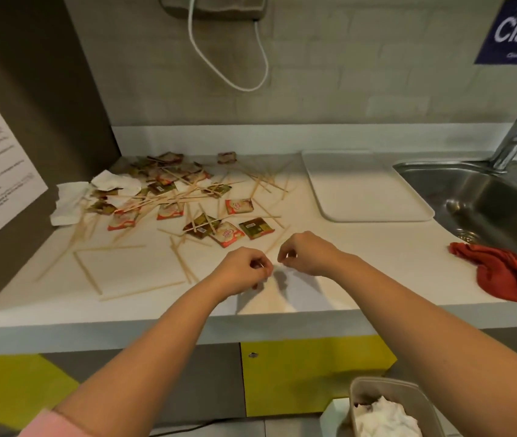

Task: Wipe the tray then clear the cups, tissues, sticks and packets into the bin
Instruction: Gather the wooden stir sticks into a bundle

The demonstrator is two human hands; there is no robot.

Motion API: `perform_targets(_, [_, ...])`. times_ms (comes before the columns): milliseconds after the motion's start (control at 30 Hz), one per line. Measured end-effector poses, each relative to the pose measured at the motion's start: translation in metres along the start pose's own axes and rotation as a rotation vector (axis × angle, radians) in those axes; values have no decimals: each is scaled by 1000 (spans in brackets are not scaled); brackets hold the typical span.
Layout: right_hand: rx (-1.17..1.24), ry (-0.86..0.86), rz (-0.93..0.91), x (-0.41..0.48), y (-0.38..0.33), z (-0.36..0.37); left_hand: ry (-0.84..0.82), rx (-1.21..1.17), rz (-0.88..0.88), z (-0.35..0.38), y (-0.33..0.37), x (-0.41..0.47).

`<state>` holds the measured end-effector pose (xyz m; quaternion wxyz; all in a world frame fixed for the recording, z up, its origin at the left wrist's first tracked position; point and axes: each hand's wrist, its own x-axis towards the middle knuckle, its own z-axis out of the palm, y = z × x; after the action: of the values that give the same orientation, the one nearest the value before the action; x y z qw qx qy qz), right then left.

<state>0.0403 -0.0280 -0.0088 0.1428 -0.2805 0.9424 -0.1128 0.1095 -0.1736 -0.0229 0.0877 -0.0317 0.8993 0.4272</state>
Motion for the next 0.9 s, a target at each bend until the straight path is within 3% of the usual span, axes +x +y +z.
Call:
perform_targets(133, [-45,88,14,31,-3,11,73,-36,-24,-21,-17,8])
perform_targets(433, [-120,89,-45,63,-5,11,147,26,-66,-76,-52,16])
perform_targets(600, [-246,-3,-103,65,-8,13,179,261,-59,-97,-67,18])
perform_targets(800, [-349,-70,-102,65,-17,13,13,537,-1,-108,-84,18])
perform_targets(900, [-321,-53,-101,65,-26,16,14,651,-19,-109,-96,18])
